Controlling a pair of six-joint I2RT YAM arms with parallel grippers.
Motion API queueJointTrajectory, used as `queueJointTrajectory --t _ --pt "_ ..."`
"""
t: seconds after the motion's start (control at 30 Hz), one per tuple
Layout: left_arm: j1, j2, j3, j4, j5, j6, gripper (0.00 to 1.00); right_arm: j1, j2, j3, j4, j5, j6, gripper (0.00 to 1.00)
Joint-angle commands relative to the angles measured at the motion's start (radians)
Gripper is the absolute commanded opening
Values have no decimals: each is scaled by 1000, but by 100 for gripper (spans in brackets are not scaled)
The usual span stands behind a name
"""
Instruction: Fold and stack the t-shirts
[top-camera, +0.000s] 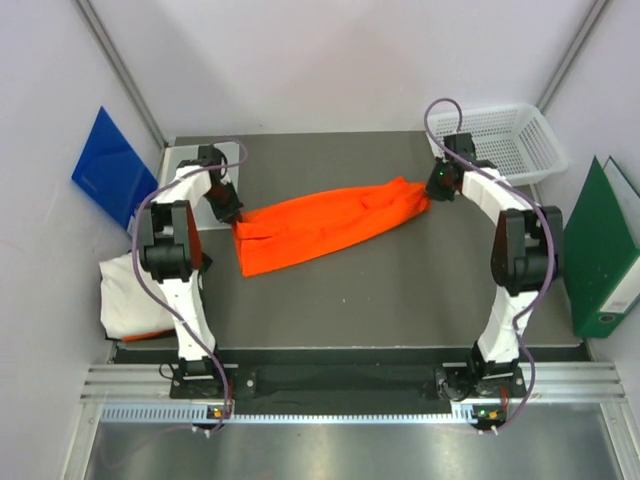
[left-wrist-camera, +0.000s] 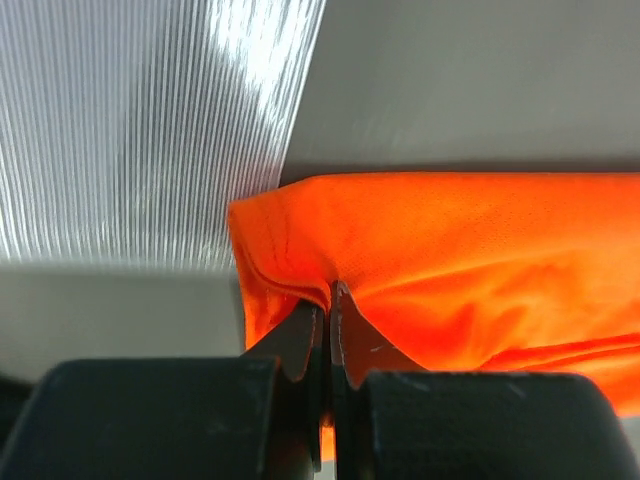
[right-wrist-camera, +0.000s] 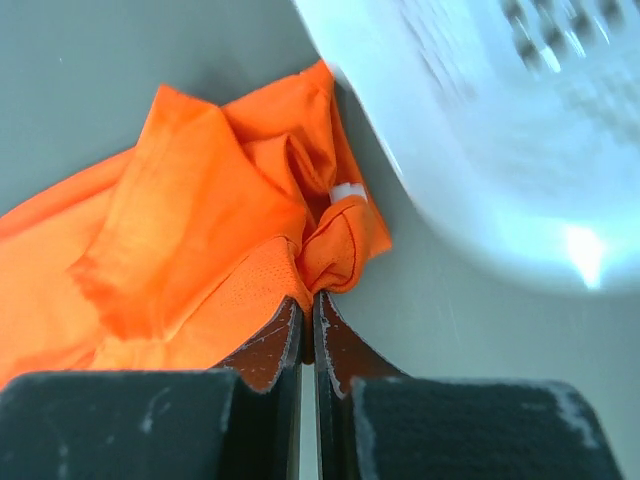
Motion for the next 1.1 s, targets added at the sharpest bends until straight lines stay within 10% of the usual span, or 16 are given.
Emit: queueJointTrajectory --t 0.0,0.63,0.7,0.93,1.07 --pt "4 -189 -163 -8 2 6 0 23 139 160 7 -30 -118 0" --pt "-241 -651 -766 -103 83 -203 3 35 509 767 -45 -112 -132 13" --pt "-315 -642 -766 -120 62 -213 97 33 516 783 -77 -128 -127 20" --pt "-381 -677 -570 -151 22 -142 99 33 301 500 -63 -87 -163 77" --pt "-379 -616 -427 -117 -33 -71 99 32 141 332 -45 -73 -164 91"
